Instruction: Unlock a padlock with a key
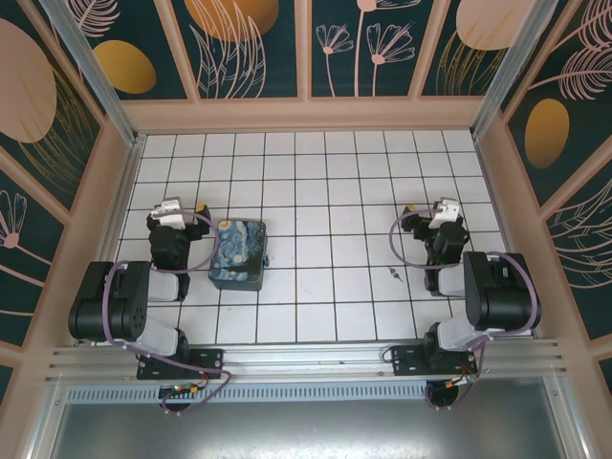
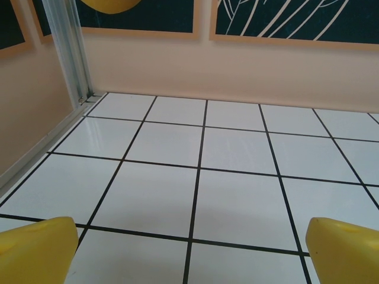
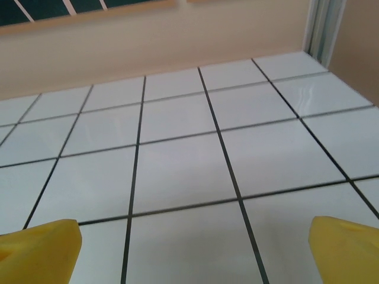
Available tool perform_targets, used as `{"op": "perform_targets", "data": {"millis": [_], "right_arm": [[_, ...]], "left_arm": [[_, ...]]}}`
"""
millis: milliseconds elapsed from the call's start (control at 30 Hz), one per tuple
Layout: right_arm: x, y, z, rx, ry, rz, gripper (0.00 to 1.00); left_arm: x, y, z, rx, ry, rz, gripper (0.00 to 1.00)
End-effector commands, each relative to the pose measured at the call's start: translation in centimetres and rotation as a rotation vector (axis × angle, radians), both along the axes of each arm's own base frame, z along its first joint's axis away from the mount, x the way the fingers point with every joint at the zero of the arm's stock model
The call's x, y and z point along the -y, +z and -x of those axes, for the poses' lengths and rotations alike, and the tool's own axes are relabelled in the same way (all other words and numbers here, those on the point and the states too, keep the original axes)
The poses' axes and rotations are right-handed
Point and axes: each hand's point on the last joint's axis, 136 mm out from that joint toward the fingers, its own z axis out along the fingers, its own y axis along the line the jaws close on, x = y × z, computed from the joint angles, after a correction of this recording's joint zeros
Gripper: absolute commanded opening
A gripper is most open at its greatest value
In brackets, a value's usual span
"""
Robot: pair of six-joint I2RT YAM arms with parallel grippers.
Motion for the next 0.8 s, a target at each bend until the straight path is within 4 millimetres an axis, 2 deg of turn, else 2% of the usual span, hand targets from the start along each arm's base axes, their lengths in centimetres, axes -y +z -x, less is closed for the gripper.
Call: {"op": "perform_targets", "data": {"millis": [0,133,167,267,367,467,567,667,767], "right_arm": [[1.5,3.4,-2.9,-0.099,-0.085,-0.096,0.99],[3.2,4.7,-4.7,-0.219,-0.244,-0.306,0.99],[2.7,5.1,-5.1,-0.226,-0.206,-0.349,0.99],[-0.3,6.4,-6.3,-0.226,-0.047,-0.429,0.99],[-4.5,8.0,-7.5,-0.227,0.107,-0.42,0.99],[-9.8,8.6,-8.6,-0.28,0.244,-0.375,0.99],[-15.4,8.6,-9.0,-0.339,0.37,-0.371,0.96],[-20.4,8.5,-9.2,-0.393,0.468,-0.413,0.93],[-24.5,8.1,-9.7,-0.447,0.535,-0.465,0.89]], "left_arm": [[-1.3,2.1,-1.2,-0.007,0.074,0.023,0.99],[-2.0,4.5,-2.1,-0.009,0.121,0.058,0.99],[-2.0,5.3,-2.3,-0.009,0.121,0.083,0.99],[-1.9,6.9,-3.3,-0.048,0.138,0.187,0.99],[-0.6,8.1,-4.0,-0.078,0.087,0.299,0.99],[1.4,9.0,-3.9,-0.074,-0.006,0.431,0.99],[2.6,9.5,-2.9,-0.058,-0.048,0.594,0.94],[2.9,8.8,-1.3,-0.113,-0.015,0.711,0.88],[3.0,7.5,0.9,-0.212,0.05,0.811,0.85]]}}
